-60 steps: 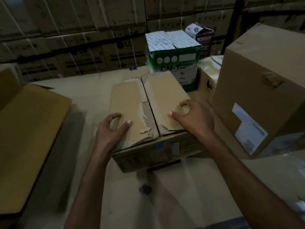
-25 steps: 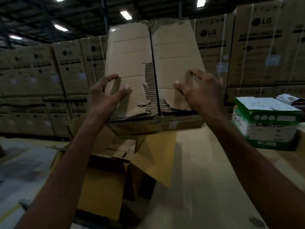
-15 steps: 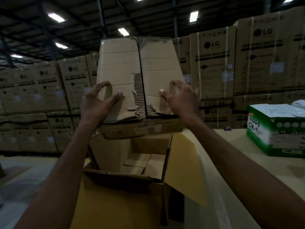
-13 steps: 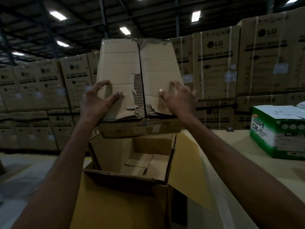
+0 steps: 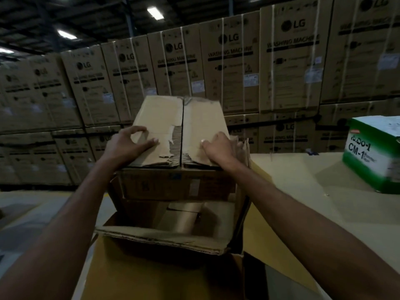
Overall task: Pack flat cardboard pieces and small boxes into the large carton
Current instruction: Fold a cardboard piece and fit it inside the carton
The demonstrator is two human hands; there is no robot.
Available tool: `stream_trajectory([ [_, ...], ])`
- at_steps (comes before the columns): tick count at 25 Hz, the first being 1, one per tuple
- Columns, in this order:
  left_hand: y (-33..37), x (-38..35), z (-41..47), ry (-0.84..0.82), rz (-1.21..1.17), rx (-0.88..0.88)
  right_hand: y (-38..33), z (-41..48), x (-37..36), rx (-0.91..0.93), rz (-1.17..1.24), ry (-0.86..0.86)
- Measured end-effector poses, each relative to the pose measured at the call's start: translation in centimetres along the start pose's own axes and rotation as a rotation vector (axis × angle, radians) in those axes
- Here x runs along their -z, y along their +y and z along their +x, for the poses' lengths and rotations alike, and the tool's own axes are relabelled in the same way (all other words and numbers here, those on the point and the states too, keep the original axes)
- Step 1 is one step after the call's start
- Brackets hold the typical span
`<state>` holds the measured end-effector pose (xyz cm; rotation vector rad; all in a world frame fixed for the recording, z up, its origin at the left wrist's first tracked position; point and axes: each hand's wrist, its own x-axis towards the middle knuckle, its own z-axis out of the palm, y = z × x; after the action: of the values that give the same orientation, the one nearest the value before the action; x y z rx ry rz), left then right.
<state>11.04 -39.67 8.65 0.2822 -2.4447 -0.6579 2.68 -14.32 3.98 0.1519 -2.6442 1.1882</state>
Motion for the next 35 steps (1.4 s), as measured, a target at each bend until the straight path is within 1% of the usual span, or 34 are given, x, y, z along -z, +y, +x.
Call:
stream_trajectory([
  [2,-1.6,-2.4,0.7,-0.104,0.026,0.03,1.6,1.1,-1.9,-0.056,-0.029,-0.079],
  [5,-3.9,-6.1,1.7,-0.285,0.046,0.065,4.2,1.5,-3.3,-0.16,-0.152,-0.141],
  [9,-6.5,-9.5,3.9,-0.522,0.066,0.054,6.2,2.0,-6.8,-0.304,-0.228,-0.22],
  [13,-9.7,-12.8,5.6,-0.67,0.031,0.016,5.7,2.0,-9.5,-0.429,-0.303,-0.252],
  [16,-11.7,-15.0,6.5,-0.757,0.029,-0.02,5.9,2.0,-10.8,-0.469,-0.347,-0.241],
  [18,-13.1,-16.4,6.6,-0.831,0.063,-0.056,6.1,1.6,-11.7,-0.458,-0.382,-0.261],
  [20,-14.9,-18.0,6.2,-0.935,0.152,-0.093,6.6,0.6,-12.9,-0.428,-0.453,-0.307],
  [22,-16.1,-19.4,5.4,-1.087,0.234,-0.138,7.5,-0.3,-14.1,-0.413,-0.564,-0.398],
  [23,-16.1,-19.7,4.9,-1.128,0.261,-0.157,8.1,-0.7,-14.6,-0.418,-0.609,-0.444],
  [25,-15.8,-20.1,4.3,-1.12,0.307,-0.222,8.8,-1.1,-15.1,-0.433,-0.67,-0.509],
  [27,-15.5,-19.9,4.5,-1.129,0.307,-0.237,8.5,-0.9,-14.9,-0.399,-0.738,-0.522],
  [29,-15.4,-19.6,4.9,-1.182,0.29,-0.23,7.4,-0.9,-14.9,-0.319,-0.898,-0.485],
  [31,-15.4,-19.5,5.2,-1.205,0.285,-0.232,5.8,-0.5,-15.6,-0.188,-1.069,-0.45],
  [32,-15.3,-19.4,5.2,-1.207,0.29,-0.237,4.9,-0.2,-15.9,-0.131,-1.073,-0.496],
  [33,-15.2,-19.3,5.1,-1.201,0.301,-0.243,4.3,0.3,-16.4,-0.106,-1.018,-0.582],
  [35,-15.1,-19.2,4.9,-1.18,0.313,-0.266,3.4,1.4,-17.5,-0.134,-0.835,-0.731],
])
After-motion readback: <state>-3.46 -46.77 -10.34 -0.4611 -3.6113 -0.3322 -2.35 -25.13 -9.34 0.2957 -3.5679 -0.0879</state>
